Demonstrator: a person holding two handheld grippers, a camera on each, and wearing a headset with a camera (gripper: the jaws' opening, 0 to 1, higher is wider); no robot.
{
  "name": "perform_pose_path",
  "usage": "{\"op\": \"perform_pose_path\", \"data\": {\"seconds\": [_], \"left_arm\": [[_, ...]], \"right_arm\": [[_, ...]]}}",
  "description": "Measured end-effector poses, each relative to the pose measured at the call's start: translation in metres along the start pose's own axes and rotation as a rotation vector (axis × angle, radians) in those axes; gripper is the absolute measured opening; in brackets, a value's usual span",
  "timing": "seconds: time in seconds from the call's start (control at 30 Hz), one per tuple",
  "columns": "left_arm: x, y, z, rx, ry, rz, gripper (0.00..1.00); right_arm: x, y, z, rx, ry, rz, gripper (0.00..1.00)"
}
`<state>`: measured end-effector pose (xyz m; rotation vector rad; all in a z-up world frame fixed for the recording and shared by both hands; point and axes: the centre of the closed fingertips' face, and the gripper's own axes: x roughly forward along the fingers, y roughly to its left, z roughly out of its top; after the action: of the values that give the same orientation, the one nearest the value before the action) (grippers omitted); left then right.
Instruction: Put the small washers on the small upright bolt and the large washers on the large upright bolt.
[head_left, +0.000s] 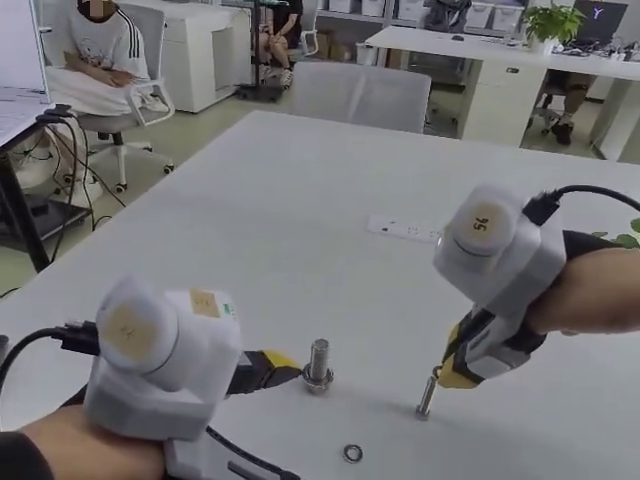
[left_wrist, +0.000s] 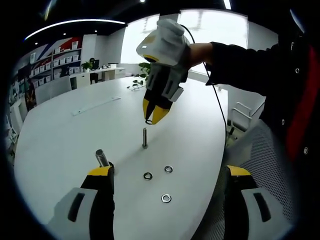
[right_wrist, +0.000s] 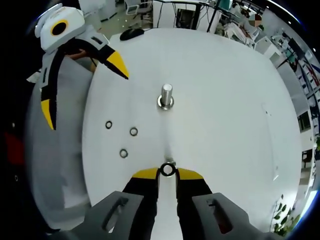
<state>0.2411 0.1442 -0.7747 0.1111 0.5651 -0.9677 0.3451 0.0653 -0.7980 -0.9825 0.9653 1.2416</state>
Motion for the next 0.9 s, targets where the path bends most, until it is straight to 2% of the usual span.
{"op": "perform_pose_path", "data": {"seconds": [0.37,0.9], "left_arm": [[0.003,0.008,-0.001,-0.013,-0.003,0.015,0.91],[0.004,0.009,-0.001,-0.021,-0.007,0.020,0.91]], "right_arm": [[0.007,-0.005,0.000,-0.010,-0.007,0.026,0.13],[0.014,-0.007,-0.002,-0.016,0.002,0.035,0.13]]}}
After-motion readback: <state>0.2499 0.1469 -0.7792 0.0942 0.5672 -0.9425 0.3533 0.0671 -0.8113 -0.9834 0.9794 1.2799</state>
